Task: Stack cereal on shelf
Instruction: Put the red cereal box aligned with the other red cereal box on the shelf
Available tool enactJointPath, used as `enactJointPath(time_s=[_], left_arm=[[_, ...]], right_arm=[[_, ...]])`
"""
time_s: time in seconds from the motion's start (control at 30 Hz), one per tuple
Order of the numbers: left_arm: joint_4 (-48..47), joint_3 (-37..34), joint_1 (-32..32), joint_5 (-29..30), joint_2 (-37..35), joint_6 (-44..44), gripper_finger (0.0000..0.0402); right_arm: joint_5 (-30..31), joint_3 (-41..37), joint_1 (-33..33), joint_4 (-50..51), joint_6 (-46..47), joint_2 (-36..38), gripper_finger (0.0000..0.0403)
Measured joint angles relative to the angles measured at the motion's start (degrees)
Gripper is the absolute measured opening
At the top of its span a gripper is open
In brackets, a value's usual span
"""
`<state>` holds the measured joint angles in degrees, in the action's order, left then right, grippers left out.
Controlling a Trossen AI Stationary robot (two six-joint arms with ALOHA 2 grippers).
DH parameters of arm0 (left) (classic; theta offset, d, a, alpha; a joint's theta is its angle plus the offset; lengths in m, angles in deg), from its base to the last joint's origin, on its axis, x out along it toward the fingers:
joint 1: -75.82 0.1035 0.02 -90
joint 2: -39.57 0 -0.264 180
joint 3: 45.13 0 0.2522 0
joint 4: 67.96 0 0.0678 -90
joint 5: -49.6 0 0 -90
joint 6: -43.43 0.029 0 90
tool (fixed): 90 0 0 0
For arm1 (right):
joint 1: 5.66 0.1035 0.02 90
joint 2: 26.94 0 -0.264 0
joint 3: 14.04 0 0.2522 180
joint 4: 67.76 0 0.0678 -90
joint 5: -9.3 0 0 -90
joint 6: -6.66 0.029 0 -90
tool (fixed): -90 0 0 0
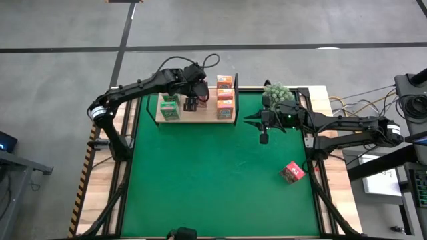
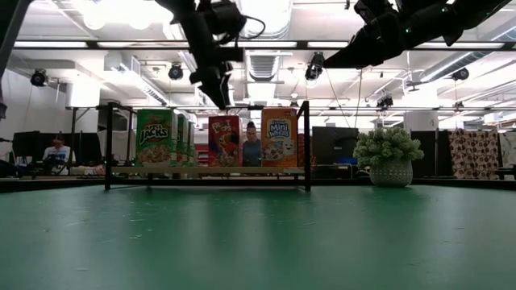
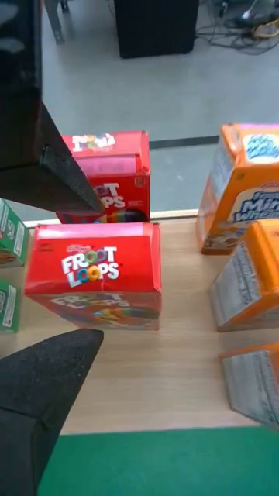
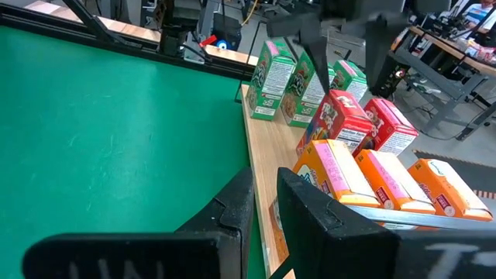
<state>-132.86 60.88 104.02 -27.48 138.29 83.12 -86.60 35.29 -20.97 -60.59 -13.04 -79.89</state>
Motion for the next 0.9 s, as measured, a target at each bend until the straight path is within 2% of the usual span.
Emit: enactJointPath(time_s=[0.13,0.33,0.43,0.6,0.9], left_arm=[[0.0,0.0,-0.6,-0.4,-3.1,-2.6,0.0236],[0.4,-0.8,-2.0,-8.2,-8.7,-10.8,0.0236],[1.5,-2.7,-3.6,-8.4,-11.8,-14.9,0.0236],[8.1,-11.3,-7.7,-8.4,-18.9,-19.8,0.0235],[29.0,-30.6,-16.9,-5.7,-32.0,-27.7,0.0236]], right_arm=[[0.0,0.0,0.0,0.0,0.0,0.0,0.0052],[0.0,0.0,0.0,0.0,0.0,0.0,0.0052],[0.0,0.0,0.0,0.0,0.2,0.0,0.0052],[0.0,0.0,0.0,-0.1,0.6,0.0,0.0052],[0.0,0.0,0.0,-2.2,6.8,0.0,0.0052]])
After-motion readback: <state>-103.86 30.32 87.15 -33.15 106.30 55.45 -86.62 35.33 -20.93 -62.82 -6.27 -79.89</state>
